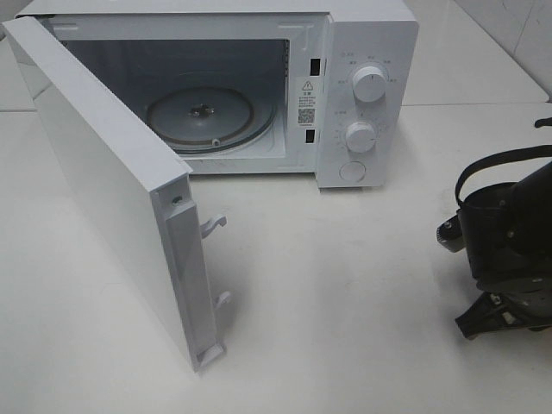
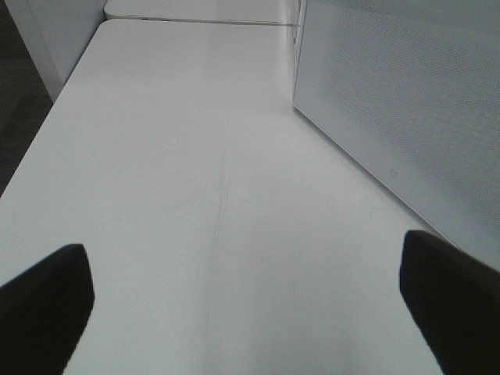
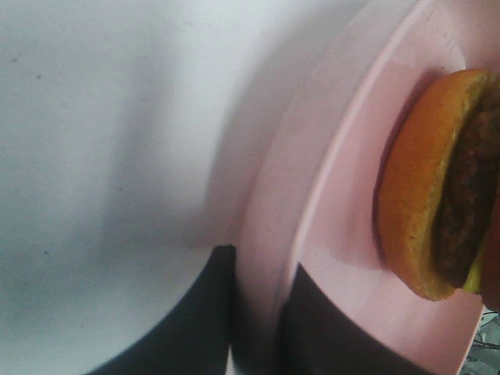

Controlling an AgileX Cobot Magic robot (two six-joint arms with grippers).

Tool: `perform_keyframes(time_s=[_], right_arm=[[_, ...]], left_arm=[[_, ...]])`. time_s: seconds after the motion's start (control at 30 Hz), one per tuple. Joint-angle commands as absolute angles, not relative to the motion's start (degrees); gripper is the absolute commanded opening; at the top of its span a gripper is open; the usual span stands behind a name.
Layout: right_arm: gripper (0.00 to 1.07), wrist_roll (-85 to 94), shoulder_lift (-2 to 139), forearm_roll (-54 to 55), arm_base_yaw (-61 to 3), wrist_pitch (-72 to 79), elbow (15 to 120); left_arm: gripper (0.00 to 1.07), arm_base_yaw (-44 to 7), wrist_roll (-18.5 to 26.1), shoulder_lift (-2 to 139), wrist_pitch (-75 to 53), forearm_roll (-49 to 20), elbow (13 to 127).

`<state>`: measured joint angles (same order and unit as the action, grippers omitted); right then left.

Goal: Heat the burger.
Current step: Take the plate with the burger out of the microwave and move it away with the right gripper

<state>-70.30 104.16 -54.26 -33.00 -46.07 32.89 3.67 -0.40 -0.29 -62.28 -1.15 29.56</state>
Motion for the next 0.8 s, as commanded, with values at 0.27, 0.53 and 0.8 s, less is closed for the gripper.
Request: perform_keyframes(time_s=[0.27, 0.53, 0.8], right_arm=[[0.26, -73.68, 108.40, -57.64, -32.66, -47.61, 33.00], [0.50, -70.07, 106.97, -55.41, -32.89, -47.73, 33.00], [0.51, -60.96, 97.52, -49.45, -32.89, -47.67, 33.00]], left_arm=[[1.00, 3.78, -0.40, -0.57, -61.48, -1.20, 29.56], [1.00, 3.78, -0.40, -0.57, -61.48, -1.20, 29.56], [1.00, 3.78, -0.40, -0.57, -61.48, -1.20, 29.56]])
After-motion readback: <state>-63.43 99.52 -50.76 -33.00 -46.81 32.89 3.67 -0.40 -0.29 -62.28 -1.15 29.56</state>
